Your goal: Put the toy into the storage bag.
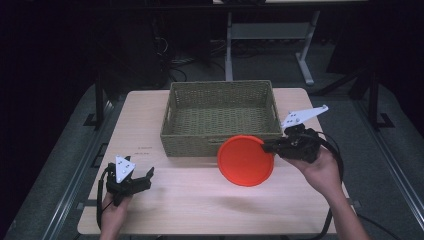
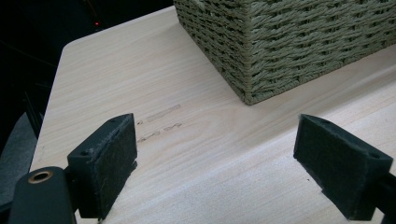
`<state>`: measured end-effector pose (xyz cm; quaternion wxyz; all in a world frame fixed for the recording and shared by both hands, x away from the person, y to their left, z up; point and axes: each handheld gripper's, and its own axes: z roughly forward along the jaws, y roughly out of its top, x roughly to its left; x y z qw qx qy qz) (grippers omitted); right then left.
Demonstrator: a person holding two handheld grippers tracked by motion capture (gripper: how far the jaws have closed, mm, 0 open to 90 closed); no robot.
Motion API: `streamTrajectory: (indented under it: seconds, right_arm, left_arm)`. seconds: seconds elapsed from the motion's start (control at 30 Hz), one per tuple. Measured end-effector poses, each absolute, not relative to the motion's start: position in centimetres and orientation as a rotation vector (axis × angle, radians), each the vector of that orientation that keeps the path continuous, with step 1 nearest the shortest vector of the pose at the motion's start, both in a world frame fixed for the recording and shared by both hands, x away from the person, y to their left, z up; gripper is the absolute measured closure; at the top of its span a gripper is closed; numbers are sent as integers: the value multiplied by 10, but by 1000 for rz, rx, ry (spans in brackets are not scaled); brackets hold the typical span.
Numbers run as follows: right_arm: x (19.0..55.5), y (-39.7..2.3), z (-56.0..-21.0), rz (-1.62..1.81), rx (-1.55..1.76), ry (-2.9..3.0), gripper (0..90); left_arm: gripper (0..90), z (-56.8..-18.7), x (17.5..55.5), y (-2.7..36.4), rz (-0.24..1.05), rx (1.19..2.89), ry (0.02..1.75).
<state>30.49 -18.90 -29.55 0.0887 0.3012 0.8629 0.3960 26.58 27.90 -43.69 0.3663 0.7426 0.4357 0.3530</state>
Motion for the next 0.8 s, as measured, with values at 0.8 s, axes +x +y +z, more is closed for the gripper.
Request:
streamTrajectory:
  seconds: [0.8]
  right_arm:
    - [334, -183, -262, 1148, 894, 2556, 821]
  left_arm:
    - [128, -438, 265, 278, 910, 1909, 1121]
